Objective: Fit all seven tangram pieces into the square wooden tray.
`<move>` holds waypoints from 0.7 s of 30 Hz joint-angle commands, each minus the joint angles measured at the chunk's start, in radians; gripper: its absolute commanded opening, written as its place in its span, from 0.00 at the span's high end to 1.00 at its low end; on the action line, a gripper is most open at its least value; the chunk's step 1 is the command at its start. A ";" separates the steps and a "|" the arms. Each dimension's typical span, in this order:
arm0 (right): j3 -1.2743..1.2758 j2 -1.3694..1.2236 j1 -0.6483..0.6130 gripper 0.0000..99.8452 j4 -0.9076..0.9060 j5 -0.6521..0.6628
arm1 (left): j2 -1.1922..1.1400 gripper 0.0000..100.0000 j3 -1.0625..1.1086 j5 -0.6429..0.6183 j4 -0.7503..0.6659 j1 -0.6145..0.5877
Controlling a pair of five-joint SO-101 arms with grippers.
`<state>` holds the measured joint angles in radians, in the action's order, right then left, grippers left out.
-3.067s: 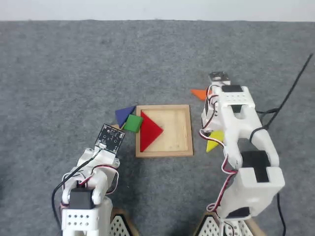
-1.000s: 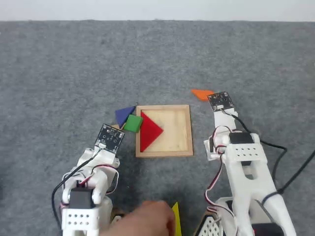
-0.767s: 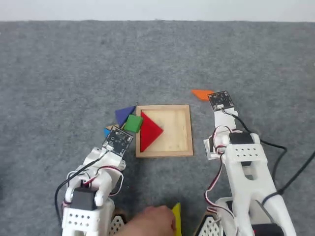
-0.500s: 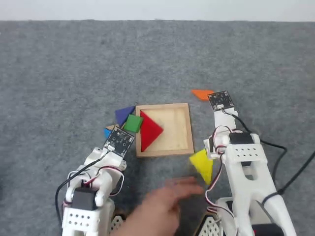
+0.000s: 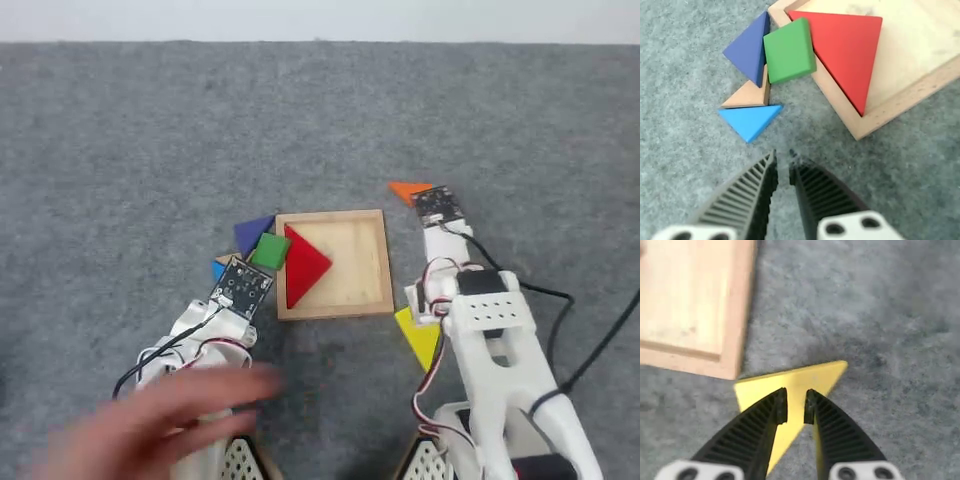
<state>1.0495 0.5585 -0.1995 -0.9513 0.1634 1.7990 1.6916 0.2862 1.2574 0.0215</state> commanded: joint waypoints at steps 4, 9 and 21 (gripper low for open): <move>-0.035 0.025 -0.047 0.72 0.013 -0.155 | 0.005 0.96 -0.008 -0.003 0.006 0.000; -0.014 0.025 -0.196 0.64 0.007 -0.183 | 0.005 0.96 -0.008 -0.003 0.006 0.002; -0.097 -0.283 -0.036 0.67 0.027 -0.170 | 0.005 0.96 -0.008 -0.003 0.006 0.002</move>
<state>1.0326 0.3913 -0.3115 -0.9344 -0.0176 1.7990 1.6916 0.2862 1.2574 0.0230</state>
